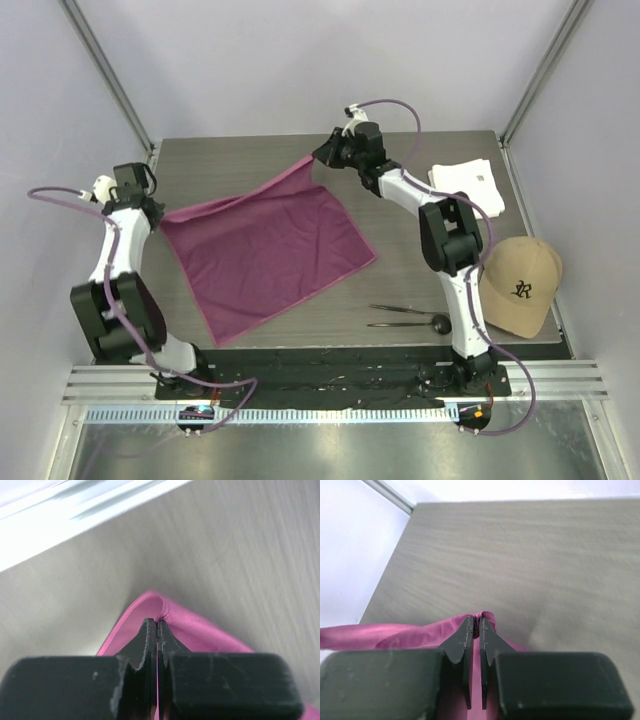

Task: Fold the napkin into a case and place the utensils inside
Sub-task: Flatten out the crumpled napkin at the center of the board.

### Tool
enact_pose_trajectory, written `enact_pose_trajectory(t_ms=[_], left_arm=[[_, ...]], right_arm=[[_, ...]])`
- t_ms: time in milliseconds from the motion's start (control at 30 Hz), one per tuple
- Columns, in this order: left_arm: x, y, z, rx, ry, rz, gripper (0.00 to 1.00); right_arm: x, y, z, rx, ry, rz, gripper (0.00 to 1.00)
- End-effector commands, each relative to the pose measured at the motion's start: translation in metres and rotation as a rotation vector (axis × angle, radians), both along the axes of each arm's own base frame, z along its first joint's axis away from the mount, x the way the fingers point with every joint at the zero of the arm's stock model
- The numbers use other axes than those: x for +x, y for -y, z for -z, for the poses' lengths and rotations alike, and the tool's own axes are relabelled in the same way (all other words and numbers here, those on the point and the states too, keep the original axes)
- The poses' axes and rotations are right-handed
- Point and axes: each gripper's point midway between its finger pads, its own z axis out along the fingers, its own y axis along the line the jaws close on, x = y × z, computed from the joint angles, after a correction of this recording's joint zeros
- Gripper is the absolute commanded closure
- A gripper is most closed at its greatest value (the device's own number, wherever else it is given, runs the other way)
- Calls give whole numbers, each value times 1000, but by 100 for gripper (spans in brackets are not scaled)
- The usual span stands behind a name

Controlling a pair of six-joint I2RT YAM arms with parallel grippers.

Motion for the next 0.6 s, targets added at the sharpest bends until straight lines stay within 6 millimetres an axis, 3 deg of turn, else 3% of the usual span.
enact_pose_trajectory(t_ms=[0,33,67,100,133,167,233,267,300,333,367,400,433,500,533,567], left_arm=[[74,-26,-23,49,169,72,100],[84,-28,-2,31,128,86,100],[96,-32,-6,34,142,95,100],[104,-34,-2,32,142,112,100],[110,-35,18,7,109,121,100],[117,-37,14,6,117,122,100],[127,-38,25,-9,108,132,100],[129,-41,26,4,107,127,100],[128,-45,26,17,99,108,100],[131,-52,19,47,103,102,100],[133,-57,12,80,95,111,100],[133,-61,5,109,75,108,96],[130,-67,-8,133,52,92,75],[126,-75,-19,171,23,68,54],[122,-75,-29,172,-2,73,41],[120,-75,-33,173,-12,69,38]], right_arm=[[33,-21,-51,120,194,-17,90],[38,-24,-62,143,232,-17,90],[44,-27,-43,140,217,-18,89],[49,-30,-56,161,258,-26,89],[52,-32,-55,169,260,-29,89],[57,-34,-38,162,241,-24,89],[63,-37,-45,184,264,-5,85],[67,-37,-37,173,260,10,72],[76,-34,-43,146,256,45,56],[83,-29,-42,114,230,76,49],[90,-25,-22,65,176,103,40],[91,-11,-31,24,117,126,34],[91,-4,-30,2,100,123,30],[79,23,-27,-51,33,148,19],[73,33,-31,-81,33,156,19],[67,43,-28,-109,16,162,19]])
